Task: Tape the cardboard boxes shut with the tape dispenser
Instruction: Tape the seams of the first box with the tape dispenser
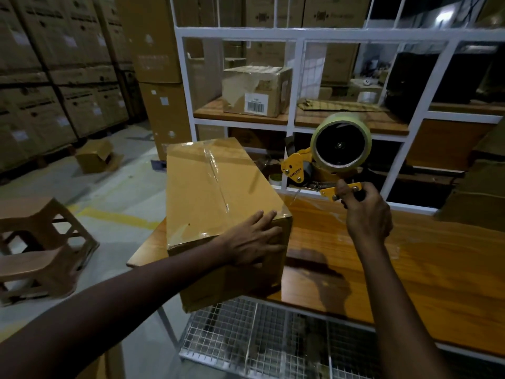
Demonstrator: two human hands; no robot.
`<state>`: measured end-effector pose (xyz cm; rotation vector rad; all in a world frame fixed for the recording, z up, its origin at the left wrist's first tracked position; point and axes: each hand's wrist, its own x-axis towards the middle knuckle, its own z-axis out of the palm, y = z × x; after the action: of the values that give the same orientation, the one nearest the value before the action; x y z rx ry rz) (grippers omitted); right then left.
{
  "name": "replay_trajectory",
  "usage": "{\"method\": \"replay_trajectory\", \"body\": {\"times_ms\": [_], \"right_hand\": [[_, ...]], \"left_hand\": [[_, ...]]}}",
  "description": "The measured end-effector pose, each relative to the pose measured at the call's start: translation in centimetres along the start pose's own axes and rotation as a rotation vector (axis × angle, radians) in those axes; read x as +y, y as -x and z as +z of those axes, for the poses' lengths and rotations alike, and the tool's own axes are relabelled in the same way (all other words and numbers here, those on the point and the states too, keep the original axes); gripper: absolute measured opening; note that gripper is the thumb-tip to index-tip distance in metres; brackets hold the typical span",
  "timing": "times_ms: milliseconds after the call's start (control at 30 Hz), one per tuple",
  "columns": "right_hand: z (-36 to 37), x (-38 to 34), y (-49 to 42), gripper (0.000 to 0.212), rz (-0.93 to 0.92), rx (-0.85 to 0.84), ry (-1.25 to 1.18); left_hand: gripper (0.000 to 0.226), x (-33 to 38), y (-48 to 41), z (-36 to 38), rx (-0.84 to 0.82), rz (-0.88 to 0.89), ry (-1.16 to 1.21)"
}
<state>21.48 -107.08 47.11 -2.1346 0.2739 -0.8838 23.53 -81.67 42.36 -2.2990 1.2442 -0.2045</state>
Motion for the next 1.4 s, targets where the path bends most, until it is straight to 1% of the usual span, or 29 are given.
{"method": "replay_trajectory", "body": {"times_ms": [33,100,167,200,233,267,333,400,433,500,567,633,700,733,833,867,900,967,1033,1067,1167,1233,1333,1400], "right_hand": [[0.0,0.3,-0.2,0.072,0.001,-0.001,-0.002],[0.2,0.7,-0.8,0.071,-0.003,-0.009,-0.014],[0.3,1.0,-1.5,0.07,-0.005,-0.018,-0.039],[0.4,1.2,-1.9,0.069,-0.005,-0.024,-0.05],[0.5,1.4,-2.4,0.066,-0.002,-0.038,-0.061],[0.6,1.7,-2.9,0.063,-0.001,-0.052,-0.066],[0.9,2.2,-3.8,0.062,-0.001,-0.078,-0.064],[1.2,2.8,-4.7,0.072,-0.012,-0.085,-0.059],[1.2,3.1,-5.2,0.076,-0.021,-0.09,-0.056],[1.3,3.6,-6.0,0.075,-0.035,-0.108,-0.046],[1.2,3.9,-6.8,0.065,-0.038,-0.151,-0.056],[1.3,4.2,-7.4,0.056,-0.027,-0.198,-0.08],[1.6,4.5,-7.9,0.061,-0.031,-0.226,-0.099],[1.7,4.6,-8.1,0.063,-0.027,-0.242,-0.101],[2.2,4.9,-8.5,0.066,-0.031,-0.279,-0.101],[2.3,5.0,-8.6,0.069,-0.039,-0.283,-0.103],[2.4,5.0,-8.8,0.071,-0.051,-0.284,-0.108],[2.5,5.2,-9.0,0.072,-0.06,-0.295,-0.117],[2.6,5.2,-9.1,0.072,-0.065,-0.315,-0.123],[2.7,5.2,-9.1,0.072,-0.068,-0.327,-0.126],[2.9,5.4,-9.2,0.067,-0.075,-0.363,-0.126],[3.0,5.9,-9.3,0.062,-0.077,-0.396,-0.105],[3.4,6.8,-9.1,0.057,-0.048,-0.478,-0.085],[3.5,7.5,-8.9,0.06,-0.027,-0.521,-0.065]], "left_hand": [[0.072,0.8,-0.2,-0.6,0.047,-0.048,0.096],[0.064,2.7,-0.8,-0.8,0.181,-0.236,0.324],[0.064,4.2,-2.4,-1.1,0.32,-0.529,0.51],[0.068,4.8,-3.5,-1.3,0.37,-0.666,0.554],[0.074,5.2,-4.8,-1.5,0.395,-0.781,0.558],[0.081,5.4,-6.1,-1.5,0.376,-0.871,0.534],[0.091,5.7,-8.2,-1.5,0.293,-0.975,0.479],[0.089,5.6,-9.4,-1.7,0.273,-1.062,0.439],[0.082,5.5,-9.7,-1.6,0.299,-1.093,0.413],[0.059,4.8,-9.6,-0.9,0.378,-1.093,0.343],[0.045,4.1,-8.9,0.1,0.425,-1.008,0.295],[0.045,3.6,-8.1,0.5,0.47,-0.932,0.284],[0.04,3.4,-7.6,0.7,0.53,-0.885,0.308],[0.036,3.3,-7.3,0.8,0.534,-0.864,0.32],[0.053,3.3,-6.6,1.0,0.445,-0.835,0.287],[0.052,3.5,-6.5,0.8,0.412,-0.844,0.276],[0.053,3.7,-6.7,0.6,0.376,-0.873,0.288],[0.064,4.2,-7.2,0.2,0.307,-0.975,0.29],[0.07,4.9,-7.6,0.7,0.298,-1.052,0.238],[0.071,5.2,-7.7,1.1,0.307,-1.059,0.226],[0.086,5.6,-7.4,1.9,0.297,-1.036,0.208],[0.092,5.8,-7.2,1.9,0.268,-1.026,0.193],[0.09,5.8,-7.1,1.7,0.237,-1.031,0.193],[0.084,5.7,-7.3,1.6,0.245,-1.065,0.204]]}}
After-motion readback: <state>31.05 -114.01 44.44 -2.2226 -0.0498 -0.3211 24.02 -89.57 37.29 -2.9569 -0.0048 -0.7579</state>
